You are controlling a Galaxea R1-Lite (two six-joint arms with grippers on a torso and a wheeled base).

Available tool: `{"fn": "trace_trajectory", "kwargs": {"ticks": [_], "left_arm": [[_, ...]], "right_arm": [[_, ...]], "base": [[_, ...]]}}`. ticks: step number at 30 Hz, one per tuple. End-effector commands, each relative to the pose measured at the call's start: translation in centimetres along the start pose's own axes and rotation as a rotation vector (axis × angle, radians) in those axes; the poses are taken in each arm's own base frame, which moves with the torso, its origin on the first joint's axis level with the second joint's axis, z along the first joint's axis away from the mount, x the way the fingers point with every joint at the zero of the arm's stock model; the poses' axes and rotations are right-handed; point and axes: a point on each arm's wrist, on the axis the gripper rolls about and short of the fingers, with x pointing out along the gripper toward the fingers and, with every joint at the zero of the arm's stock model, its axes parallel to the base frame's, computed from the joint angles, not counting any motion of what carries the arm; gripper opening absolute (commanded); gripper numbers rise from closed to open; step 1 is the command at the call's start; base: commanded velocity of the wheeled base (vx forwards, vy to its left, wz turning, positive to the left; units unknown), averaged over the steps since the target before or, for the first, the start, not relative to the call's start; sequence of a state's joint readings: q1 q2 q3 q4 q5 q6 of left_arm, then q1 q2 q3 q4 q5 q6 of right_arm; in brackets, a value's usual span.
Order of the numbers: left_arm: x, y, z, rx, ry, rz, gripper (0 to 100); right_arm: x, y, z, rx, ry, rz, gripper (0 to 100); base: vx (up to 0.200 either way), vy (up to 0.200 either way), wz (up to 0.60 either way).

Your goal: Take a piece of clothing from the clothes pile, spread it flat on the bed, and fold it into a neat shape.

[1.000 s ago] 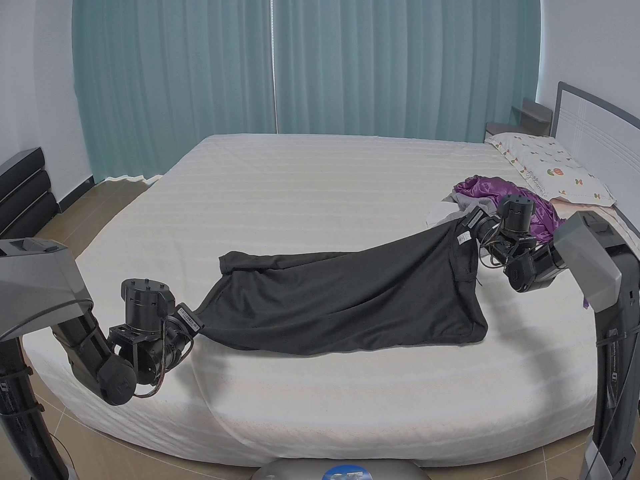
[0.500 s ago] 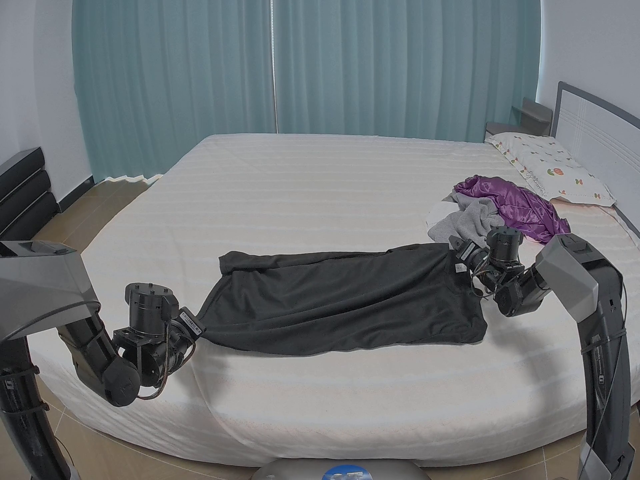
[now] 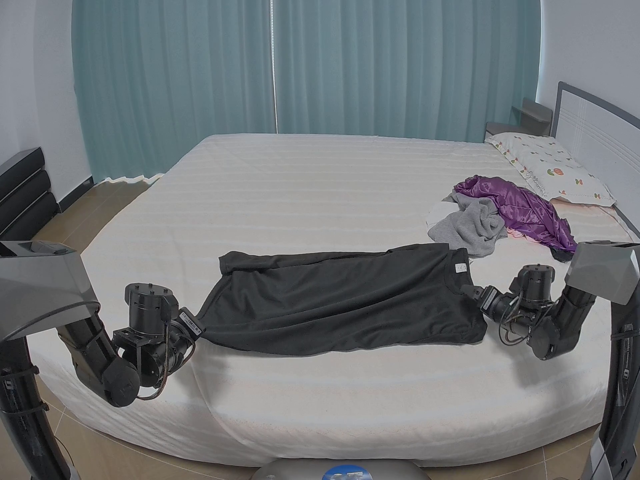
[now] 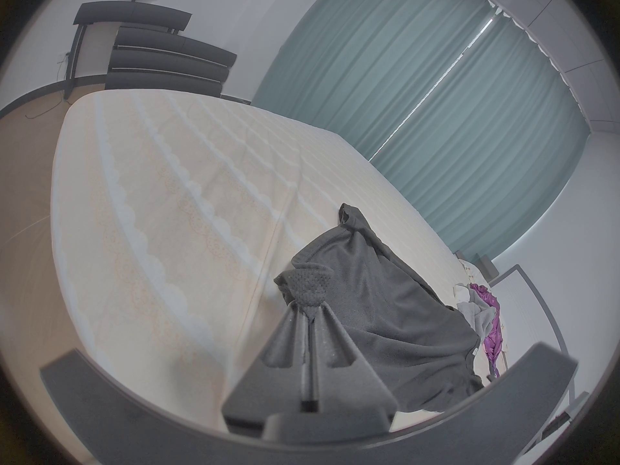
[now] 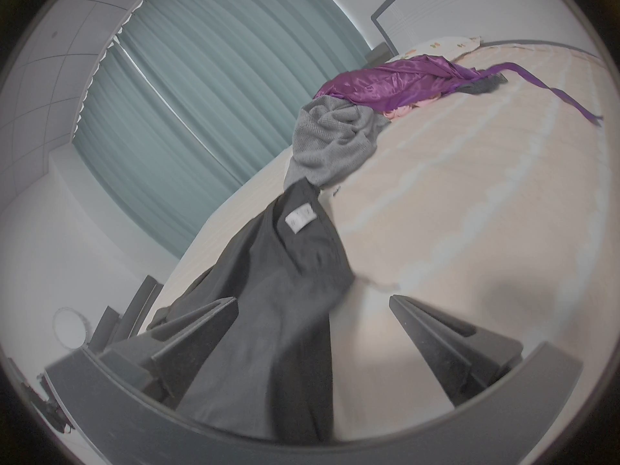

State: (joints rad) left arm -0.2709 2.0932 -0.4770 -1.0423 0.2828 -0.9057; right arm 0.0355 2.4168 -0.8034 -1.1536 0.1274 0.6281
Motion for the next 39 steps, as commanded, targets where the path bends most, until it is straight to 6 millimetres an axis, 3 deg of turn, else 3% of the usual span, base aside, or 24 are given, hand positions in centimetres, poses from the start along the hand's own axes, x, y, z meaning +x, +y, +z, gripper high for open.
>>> {"fn": "trace_trajectory", "kwargs": {"ticks": [1,7,8,16,24,32,35,36,39], "left_arm": [[-0.2,-0.1,0.0,0.001,-0.001,-0.003,0],[-0.2,0.0,0.0,0.001,-0.001,-0.002,0],[-0.2,0.0,0.0,0.002,0.0,-0.001,0],[-0.2,0.0,0.0,0.001,-0.001,-0.002,0],[0.1,-0.1,0.0,0.001,-0.001,-0.001,0],[0.2,-0.2,0.1,-0.004,-0.013,-0.003,0],[0.3,-0.4,0.2,-0.009,-0.022,-0.015,0],[0.4,-0.4,0.2,-0.012,-0.034,-0.028,0],[0.4,-0.4,0.2,-0.014,-0.047,-0.042,0]], "right_arm": [[-6.4,0.3,-1.1,-0.001,0.034,0.085,100],[-6.3,-0.1,-2.5,-0.002,0.071,0.075,100],[-6.1,-0.3,-2.6,-0.001,0.074,0.074,0],[-4.5,0.1,-2.5,-0.012,0.054,0.102,0],[-2.5,2.1,0.6,-0.033,-0.072,0.175,0],[1.7,4.5,3.7,-0.044,-0.184,0.183,0],[3.0,5.1,4.0,-0.042,-0.197,0.165,0],[4.6,5.3,3.5,-0.039,-0.204,0.123,0],[7.0,5.4,2.7,-0.037,-0.25,0.082,0]], "base": [[0.0,0.0,0.0],[0.0,0.0,0.0],[0.0,0.0,0.0],[0.0,0.0,0.0],[0.0,0.0,0.0],[0.0,0.0,0.0],[0.0,0.0,0.0],[0.0,0.0,0.0],[0.0,0.0,0.0]]}}
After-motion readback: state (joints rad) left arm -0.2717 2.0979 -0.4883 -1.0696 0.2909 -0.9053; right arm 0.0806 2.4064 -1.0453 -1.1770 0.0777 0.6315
